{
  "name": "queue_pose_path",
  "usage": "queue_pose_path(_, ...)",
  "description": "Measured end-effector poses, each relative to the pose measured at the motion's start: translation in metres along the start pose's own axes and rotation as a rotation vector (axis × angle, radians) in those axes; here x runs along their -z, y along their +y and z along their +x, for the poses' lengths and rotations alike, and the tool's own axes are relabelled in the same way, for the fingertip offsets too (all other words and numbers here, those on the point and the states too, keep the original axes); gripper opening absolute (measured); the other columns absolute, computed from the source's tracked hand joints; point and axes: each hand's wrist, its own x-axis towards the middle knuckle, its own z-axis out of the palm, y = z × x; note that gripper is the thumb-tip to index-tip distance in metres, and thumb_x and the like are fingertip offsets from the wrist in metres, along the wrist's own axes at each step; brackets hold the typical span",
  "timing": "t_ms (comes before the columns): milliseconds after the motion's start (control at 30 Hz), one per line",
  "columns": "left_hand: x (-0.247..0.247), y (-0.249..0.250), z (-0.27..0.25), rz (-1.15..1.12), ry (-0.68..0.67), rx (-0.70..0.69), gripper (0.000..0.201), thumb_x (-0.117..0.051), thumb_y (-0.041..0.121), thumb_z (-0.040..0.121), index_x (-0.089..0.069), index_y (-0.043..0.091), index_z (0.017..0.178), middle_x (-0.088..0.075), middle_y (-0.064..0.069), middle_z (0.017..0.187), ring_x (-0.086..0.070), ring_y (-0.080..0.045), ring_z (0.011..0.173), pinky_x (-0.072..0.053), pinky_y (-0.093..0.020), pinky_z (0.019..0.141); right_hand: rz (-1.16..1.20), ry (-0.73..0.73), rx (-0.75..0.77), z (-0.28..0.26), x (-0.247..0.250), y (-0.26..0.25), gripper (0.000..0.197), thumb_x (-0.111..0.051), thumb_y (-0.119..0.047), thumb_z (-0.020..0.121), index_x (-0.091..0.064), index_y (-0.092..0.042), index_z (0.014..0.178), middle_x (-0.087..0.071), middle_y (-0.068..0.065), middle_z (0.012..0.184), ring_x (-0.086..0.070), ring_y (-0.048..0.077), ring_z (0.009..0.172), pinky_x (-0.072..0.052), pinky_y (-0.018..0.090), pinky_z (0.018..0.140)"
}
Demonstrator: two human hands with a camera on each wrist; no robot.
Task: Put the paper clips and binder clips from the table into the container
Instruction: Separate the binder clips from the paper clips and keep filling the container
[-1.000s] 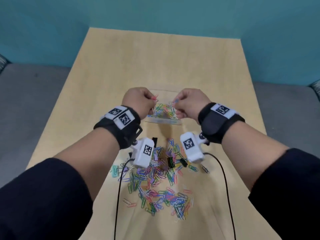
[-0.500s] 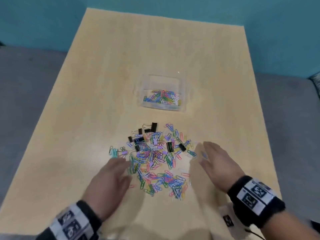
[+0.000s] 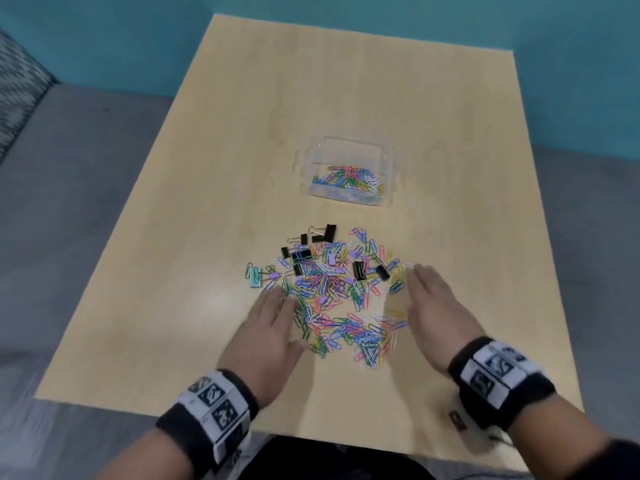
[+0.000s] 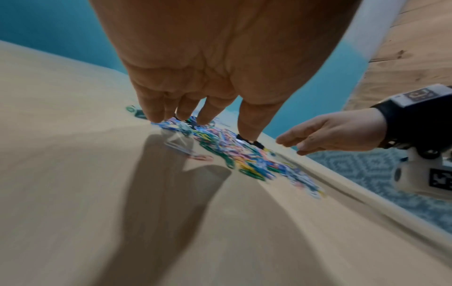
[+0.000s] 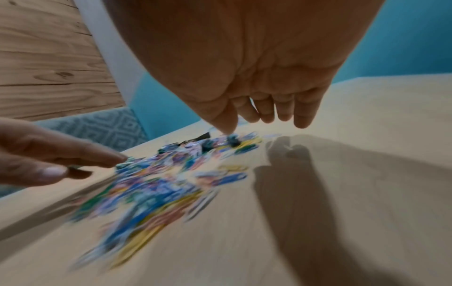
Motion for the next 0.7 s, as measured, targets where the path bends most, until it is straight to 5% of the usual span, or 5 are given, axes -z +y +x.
queue_pose_path(200, -0.002, -0.007, 0.015, 0.028, -0.005, 0.007, 0.07, -0.043, 0.046, 0.09, -0.031, 0.003, 0.143, -0.025, -0.02, 0.152, -0.016, -0.033, 0.143, -0.004, -0.034, 0.112, -0.116, -0.121, 0.023, 0.023, 0.001, 0.011, 0.068, -0.033, 0.0, 0.088, -0.006, -0.003, 0.15, 0.0, 0.014, 0.159, 0.001, 0.025, 0.147, -0.002, 0.028, 0.117)
queue_pose_path(300, -0.006, -0.006, 0.01, 0.032, -0.013, 0.039, 0.071, -0.043, 0.046, 0.093, -0.02, 0.007, 0.148, -0.012, -0.013, 0.157, -0.007, -0.03, 0.144, -0.013, -0.039, 0.116, -0.163, -0.122, -0.026, 0.002, -0.008, 0.006, 0.068, -0.034, -0.003, 0.088, -0.005, 0.0, 0.149, 0.001, 0.016, 0.159, 0.001, 0.027, 0.147, -0.008, 0.033, 0.119)
queue_pose_path(400, -0.006, -0.002, 0.008, 0.085, -0.054, 0.024, 0.07, -0.032, 0.053, 0.093, -0.018, 0.013, 0.149, -0.008, -0.003, 0.158, -0.008, -0.029, 0.143, -0.021, -0.041, 0.115, -0.14, -0.151, -0.031, -0.019, -0.02, -0.007, 0.064, -0.038, -0.008, 0.089, -0.014, 0.001, 0.147, -0.009, 0.017, 0.158, -0.006, 0.03, 0.146, -0.016, 0.036, 0.118)
queue_pose_path(533, -0.003, 0.001, 0.006, 0.007, -0.031, -0.026, 0.071, -0.023, 0.056, 0.085, -0.04, 0.013, 0.138, -0.033, -0.009, 0.149, -0.028, -0.032, 0.134, -0.036, -0.047, 0.105, -0.026, -0.074, 0.125, -0.03, -0.02, -0.016, 0.046, -0.05, -0.011, 0.089, -0.044, -0.002, 0.134, -0.041, 0.015, 0.14, -0.035, 0.033, 0.133, -0.031, 0.035, 0.11)
queue_pose_path(700, -0.009, 0.005, 0.011, 0.007, -0.017, 0.0, 0.067, -0.039, 0.047, 0.093, -0.029, 0.007, 0.145, -0.025, -0.015, 0.152, -0.017, -0.035, 0.14, -0.023, -0.043, 0.113, -0.007, 0.018, 0.03, -0.01, -0.017, -0.011, 0.057, -0.048, -0.01, 0.089, -0.032, -0.001, 0.143, -0.031, 0.016, 0.149, -0.024, 0.032, 0.141, -0.028, 0.04, 0.114)
